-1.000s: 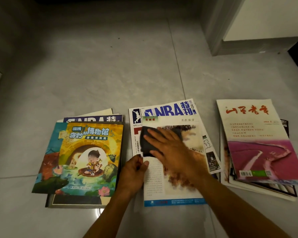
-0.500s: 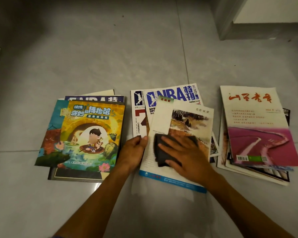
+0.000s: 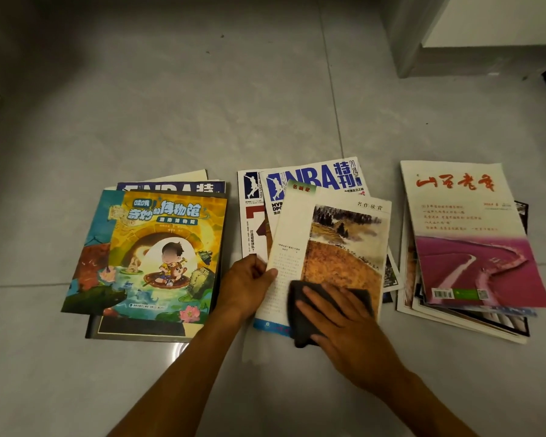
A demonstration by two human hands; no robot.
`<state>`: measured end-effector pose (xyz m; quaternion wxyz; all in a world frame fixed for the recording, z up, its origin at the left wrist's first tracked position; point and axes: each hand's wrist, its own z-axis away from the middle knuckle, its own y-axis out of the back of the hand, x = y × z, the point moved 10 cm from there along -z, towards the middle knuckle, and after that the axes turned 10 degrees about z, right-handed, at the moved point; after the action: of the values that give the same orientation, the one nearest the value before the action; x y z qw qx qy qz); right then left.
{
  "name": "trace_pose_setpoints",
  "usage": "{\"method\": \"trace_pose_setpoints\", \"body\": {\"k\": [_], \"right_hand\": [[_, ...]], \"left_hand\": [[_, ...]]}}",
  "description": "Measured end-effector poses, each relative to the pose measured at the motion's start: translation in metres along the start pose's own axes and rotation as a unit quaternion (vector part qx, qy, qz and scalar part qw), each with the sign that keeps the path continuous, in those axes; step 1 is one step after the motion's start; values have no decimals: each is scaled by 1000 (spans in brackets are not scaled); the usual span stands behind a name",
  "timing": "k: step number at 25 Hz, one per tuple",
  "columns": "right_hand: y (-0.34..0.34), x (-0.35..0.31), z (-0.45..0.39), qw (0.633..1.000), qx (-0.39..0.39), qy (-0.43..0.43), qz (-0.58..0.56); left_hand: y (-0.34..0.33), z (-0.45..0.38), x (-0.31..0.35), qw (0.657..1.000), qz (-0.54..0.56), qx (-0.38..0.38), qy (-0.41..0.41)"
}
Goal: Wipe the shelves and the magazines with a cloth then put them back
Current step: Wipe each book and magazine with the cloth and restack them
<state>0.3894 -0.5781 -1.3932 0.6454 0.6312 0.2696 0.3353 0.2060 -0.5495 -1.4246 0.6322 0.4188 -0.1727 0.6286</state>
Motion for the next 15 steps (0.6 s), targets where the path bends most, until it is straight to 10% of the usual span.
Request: {"method": "trace_pose_setpoints", "body": {"k": [6,12,15], "right_hand": [[-5,87,-52,956,-38,-275,-96],[9,40,-148,991,-58,-75,-89],[-3,122,-140,973,-27,-198,-113]], "left_hand": [[-4,1,-2,1000,-1,-6,9],[4,8,-4,997,37,64,17],[3,7,-8,996,49,71,17]]}}
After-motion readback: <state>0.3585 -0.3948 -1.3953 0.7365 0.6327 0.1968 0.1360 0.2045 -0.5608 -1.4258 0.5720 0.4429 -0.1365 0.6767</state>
